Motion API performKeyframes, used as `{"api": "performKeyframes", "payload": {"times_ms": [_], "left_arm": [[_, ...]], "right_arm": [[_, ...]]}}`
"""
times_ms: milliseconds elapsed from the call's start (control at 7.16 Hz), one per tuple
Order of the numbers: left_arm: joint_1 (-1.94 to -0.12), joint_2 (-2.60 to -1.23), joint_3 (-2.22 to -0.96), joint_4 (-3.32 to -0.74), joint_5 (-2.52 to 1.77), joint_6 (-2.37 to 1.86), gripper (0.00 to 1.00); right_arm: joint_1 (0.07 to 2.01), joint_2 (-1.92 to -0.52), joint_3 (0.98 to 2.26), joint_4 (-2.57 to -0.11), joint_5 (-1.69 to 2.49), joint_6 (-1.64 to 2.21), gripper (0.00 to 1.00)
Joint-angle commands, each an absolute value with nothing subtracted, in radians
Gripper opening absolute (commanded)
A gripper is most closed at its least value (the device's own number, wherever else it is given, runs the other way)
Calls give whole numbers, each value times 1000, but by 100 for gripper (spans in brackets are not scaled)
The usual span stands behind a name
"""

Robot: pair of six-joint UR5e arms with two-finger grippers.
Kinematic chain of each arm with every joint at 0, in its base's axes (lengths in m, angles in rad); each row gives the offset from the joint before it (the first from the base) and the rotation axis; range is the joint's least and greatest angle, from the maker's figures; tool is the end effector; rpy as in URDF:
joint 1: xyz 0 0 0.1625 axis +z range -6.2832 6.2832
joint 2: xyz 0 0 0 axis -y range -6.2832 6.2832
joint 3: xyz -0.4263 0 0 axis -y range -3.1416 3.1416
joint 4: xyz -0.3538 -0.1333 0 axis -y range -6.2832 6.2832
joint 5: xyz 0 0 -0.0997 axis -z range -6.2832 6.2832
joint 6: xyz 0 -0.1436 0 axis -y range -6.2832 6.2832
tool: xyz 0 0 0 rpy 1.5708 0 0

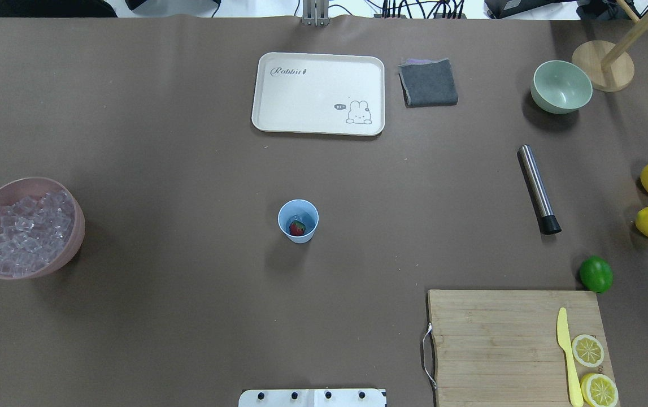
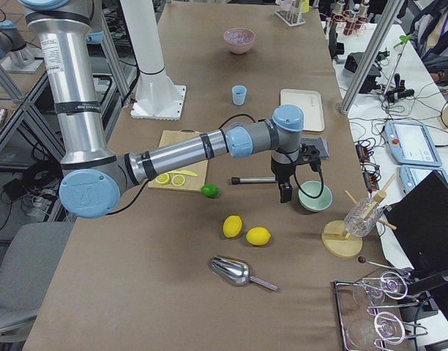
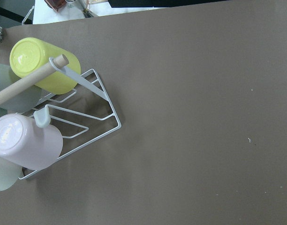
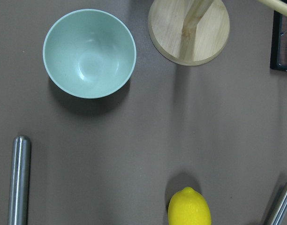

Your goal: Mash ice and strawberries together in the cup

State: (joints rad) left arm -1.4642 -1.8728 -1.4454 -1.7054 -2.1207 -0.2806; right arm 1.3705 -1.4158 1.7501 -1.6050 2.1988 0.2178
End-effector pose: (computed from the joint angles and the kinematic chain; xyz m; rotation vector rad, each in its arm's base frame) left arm 0.0067 -0.6102 0.5934 0.1927 0.5936 -0.0828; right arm -0.0574 -0.5288 0.5491 0.1545 -0.6698 -0.0774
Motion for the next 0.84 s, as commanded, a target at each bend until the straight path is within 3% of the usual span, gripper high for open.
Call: {"api": "performKeyframes", "payload": {"times_ms": [0, 698], "left_arm": [[-1463, -1882, -1453, -1706, -2123, -285, 98], [-1462, -1882, -1466, -1706, -2126, -285, 97]], "right_arm": [[1368, -1405, 1756, -1605, 2187, 218, 100], [1361, -1411, 1761, -1605, 2191, 213, 100]]}}
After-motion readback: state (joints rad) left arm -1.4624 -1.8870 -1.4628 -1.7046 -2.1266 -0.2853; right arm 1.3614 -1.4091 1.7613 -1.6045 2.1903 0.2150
